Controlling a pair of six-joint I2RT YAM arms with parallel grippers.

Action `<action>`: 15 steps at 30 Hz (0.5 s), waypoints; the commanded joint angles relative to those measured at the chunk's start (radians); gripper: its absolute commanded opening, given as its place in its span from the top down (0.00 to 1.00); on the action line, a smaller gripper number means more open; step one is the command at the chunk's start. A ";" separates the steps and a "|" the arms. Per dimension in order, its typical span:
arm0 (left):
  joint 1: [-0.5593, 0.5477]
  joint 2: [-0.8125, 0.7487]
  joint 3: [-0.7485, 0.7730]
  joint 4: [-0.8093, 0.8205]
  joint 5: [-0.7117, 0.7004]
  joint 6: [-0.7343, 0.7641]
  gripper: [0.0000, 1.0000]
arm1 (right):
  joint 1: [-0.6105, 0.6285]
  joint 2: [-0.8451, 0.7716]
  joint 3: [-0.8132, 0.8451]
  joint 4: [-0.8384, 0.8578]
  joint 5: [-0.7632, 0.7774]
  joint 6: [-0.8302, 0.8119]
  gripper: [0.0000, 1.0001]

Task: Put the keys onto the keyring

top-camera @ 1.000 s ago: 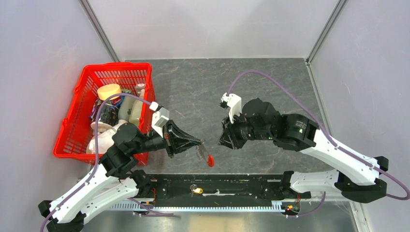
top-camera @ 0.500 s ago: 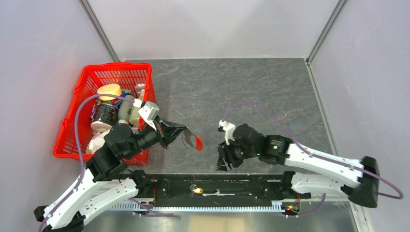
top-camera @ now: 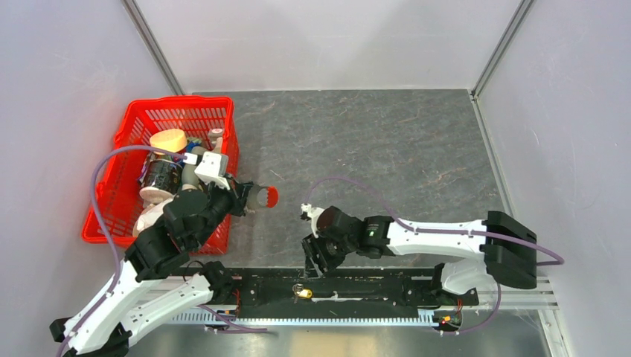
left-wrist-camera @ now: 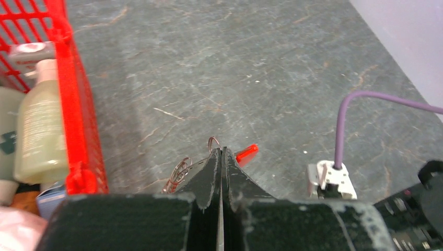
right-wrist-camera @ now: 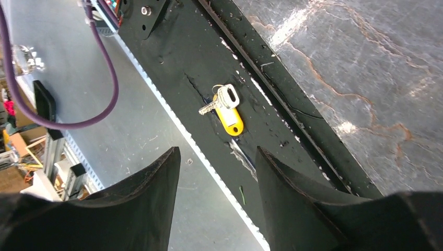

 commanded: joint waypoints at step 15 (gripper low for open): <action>-0.003 -0.091 -0.035 -0.024 -0.135 -0.032 0.98 | 0.282 0.369 0.396 -0.227 0.415 0.147 0.42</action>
